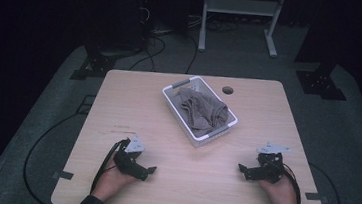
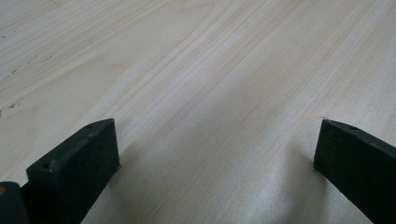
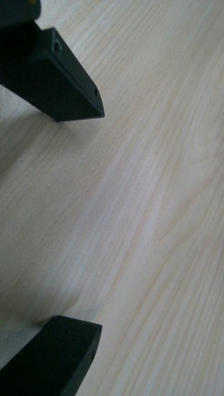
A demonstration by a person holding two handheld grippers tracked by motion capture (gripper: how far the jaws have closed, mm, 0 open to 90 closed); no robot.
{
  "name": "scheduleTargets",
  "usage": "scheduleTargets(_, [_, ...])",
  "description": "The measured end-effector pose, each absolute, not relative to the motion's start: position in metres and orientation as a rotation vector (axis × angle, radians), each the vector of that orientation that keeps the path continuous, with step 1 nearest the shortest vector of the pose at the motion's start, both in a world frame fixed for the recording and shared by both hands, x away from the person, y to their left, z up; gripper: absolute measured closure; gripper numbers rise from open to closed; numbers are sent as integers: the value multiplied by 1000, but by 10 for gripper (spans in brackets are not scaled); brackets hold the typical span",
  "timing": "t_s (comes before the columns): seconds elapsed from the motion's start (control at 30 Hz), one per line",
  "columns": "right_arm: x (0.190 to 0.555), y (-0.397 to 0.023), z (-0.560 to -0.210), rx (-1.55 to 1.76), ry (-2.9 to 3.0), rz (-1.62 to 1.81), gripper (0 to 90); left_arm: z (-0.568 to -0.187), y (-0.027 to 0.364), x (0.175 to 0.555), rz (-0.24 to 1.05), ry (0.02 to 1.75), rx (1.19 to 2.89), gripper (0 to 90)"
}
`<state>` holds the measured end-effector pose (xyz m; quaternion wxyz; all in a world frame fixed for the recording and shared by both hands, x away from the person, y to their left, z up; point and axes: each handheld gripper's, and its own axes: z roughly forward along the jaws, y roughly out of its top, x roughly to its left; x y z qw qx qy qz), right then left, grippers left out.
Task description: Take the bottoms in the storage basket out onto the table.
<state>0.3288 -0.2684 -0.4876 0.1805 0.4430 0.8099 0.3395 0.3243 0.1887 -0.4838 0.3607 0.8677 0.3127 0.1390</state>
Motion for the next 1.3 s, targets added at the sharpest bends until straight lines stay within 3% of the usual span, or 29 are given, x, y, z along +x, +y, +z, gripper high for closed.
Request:
scheduleTargets(0.27, [330,-268,-483,1274,2330,899,1,-484,189,325,363,823,2230,0])
scheduleTargets(0.57, [326,-271,-467,1304,2328,969,119,-484,189,325,367,827,2228,0])
scheduleTargets(1.03, [335,-265,-438,1299,2280,1055,142,-484,189,325,370,833,2225,0])
scheduleTargets(1.3, [356,-263,-419,1282,2258,1093,273,-484,189,325,369,837,2228,0])
